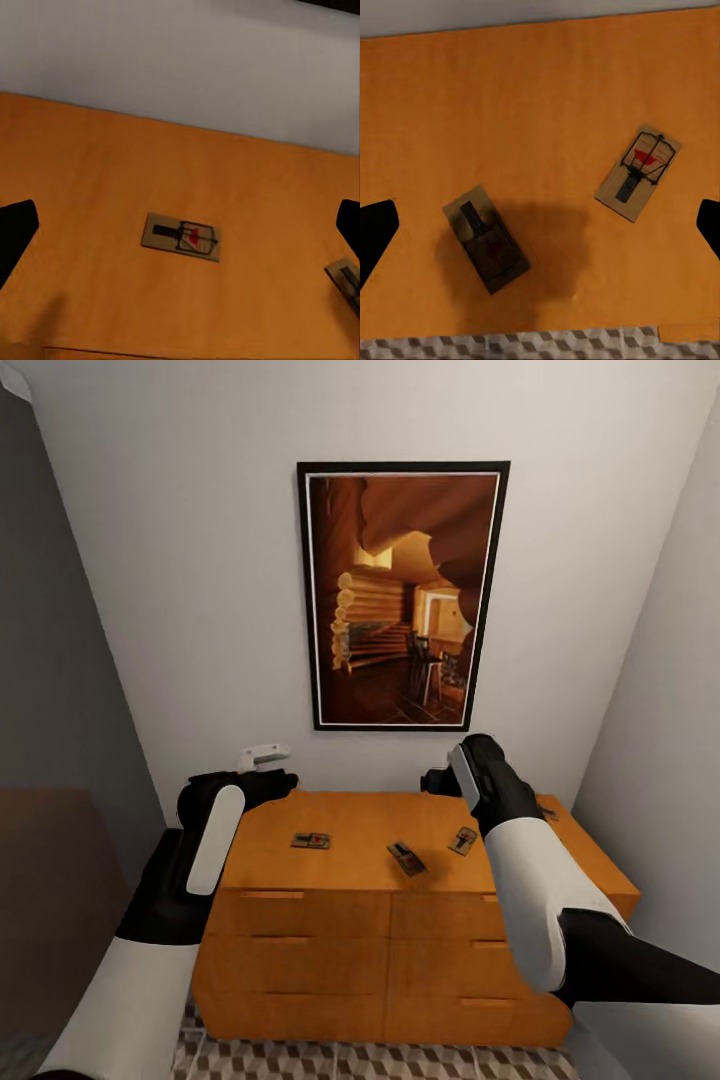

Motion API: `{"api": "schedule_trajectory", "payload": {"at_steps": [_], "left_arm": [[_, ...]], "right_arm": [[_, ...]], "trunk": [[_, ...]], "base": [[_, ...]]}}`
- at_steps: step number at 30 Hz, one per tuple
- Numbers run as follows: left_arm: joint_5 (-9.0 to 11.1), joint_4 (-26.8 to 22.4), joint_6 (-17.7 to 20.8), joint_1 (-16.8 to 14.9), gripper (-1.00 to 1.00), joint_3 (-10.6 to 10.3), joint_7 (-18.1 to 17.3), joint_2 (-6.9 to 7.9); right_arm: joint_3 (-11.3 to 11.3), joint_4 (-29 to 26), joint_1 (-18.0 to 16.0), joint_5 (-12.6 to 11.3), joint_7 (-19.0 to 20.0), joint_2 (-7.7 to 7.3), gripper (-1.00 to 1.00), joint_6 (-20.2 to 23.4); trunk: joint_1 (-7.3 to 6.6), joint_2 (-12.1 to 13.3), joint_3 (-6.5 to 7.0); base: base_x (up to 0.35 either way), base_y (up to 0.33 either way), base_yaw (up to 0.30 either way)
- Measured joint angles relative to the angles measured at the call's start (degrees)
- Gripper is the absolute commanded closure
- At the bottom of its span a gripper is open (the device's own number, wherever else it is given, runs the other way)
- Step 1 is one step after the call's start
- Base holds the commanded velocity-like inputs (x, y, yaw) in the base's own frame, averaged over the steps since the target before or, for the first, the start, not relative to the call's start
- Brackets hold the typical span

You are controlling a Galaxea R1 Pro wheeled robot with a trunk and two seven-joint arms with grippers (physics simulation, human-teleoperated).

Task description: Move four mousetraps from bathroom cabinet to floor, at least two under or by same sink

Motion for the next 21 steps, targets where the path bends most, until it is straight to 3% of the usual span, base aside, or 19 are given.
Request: {"api": "schedule_trajectory", "payload": {"at_steps": [5, 12, 17, 18, 21], "left_arm": [[0.24, 1.85, 0.02, -0.36, -1.0, 0.38, 2.42, -0.08], [0.32, 8.95, 0.02, -0.47, -1.0, 0.46, 3.32, -0.98], [0.27, 11.51, 0.03, -0.49, -1.0, 0.52, 3.48, -1.44], [0.26, 11.83, 0.01, -0.49, -1.0, 0.51, 3.51, -1.52], [0.28, 12.16, -0.02, -0.49, -1.0, 0.51, 3.52, -1.62]], "right_arm": [[-0.09, 7.47, -1.11, -0.83, 0.24, -0.01, -1.0, 0.07], [-1.22, 16.49, -3.47, -2.35, -0.31, 0.01, -1.0, 0.11], [-7.56, 19.31, -4.48, -3.08, -5.62, 0.02, -1.0, 0.11], [-9.95, 19.6, -4.61, -3.55, -8.2, 0.02, -1.0, 0.1], [-12.51, 19.82, -4.73, -5.29, -11.57, -0.11, -1.0, 0.09]], "trunk": [[0.02, 0.0, 0.0], [0.03, 0.0, 0.0], [0.03, 0.0, 0.0], [0.03, 0.0, 0.0], [0.03, -0.01, 0.0]], "base": [[0.102, 0.0, 0.0], [0.019, 0.0, 0.0], [0.003, 0.0, 0.0], [0.001, 0.0, 0.0], [0.0, 0.0, 0.0]]}}
